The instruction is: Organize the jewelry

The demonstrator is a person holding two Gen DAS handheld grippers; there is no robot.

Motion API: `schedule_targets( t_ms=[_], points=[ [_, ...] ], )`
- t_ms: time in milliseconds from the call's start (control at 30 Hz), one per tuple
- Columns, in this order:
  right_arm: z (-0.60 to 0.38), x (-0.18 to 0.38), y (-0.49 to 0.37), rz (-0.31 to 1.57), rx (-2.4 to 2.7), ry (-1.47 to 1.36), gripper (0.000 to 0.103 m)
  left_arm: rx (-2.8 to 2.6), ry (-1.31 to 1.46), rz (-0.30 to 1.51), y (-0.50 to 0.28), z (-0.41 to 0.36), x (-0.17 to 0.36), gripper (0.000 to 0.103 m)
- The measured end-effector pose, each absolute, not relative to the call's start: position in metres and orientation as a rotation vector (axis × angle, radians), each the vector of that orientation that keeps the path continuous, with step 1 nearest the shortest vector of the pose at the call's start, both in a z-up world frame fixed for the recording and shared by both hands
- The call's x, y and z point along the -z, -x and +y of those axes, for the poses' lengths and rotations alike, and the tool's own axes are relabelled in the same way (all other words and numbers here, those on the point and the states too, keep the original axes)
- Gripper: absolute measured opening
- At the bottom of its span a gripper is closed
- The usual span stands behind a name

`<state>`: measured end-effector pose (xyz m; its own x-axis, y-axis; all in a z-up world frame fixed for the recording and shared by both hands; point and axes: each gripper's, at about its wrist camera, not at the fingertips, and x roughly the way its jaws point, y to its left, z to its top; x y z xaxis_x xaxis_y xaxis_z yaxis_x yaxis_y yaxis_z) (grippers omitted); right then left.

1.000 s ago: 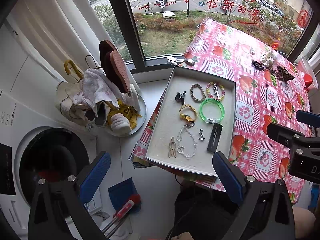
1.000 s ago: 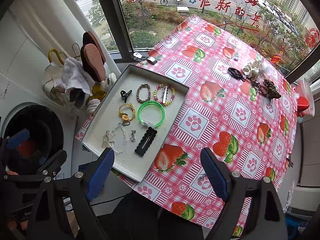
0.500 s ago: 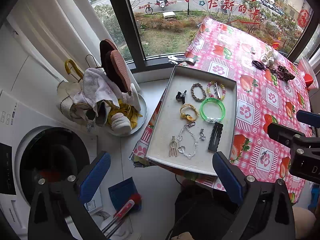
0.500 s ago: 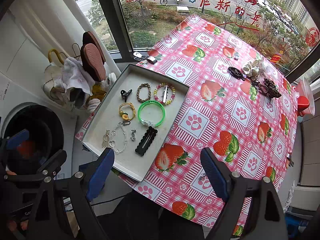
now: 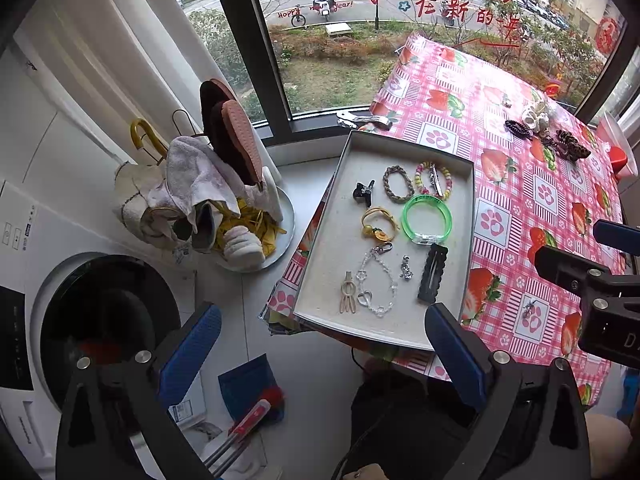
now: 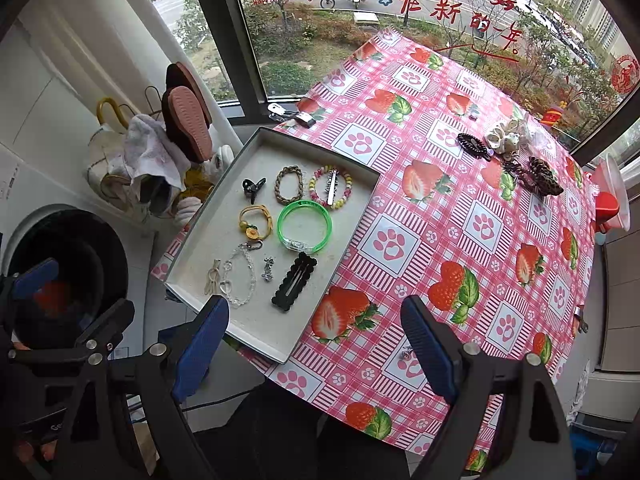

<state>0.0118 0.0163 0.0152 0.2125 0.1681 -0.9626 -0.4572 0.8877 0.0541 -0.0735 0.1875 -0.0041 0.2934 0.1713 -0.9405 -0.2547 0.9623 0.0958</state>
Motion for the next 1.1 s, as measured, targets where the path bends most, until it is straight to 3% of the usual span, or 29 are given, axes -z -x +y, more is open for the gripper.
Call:
schedule_targets(
  t_ms=[1100],
  points=[
    [0.0164, -0.0153, -0.0131, 1.291, -0.442, 0.264, 0.090, -0.286, 0.074, 1.243, 0.0724, 0.1854, 0.0047, 0.103]
  ],
)
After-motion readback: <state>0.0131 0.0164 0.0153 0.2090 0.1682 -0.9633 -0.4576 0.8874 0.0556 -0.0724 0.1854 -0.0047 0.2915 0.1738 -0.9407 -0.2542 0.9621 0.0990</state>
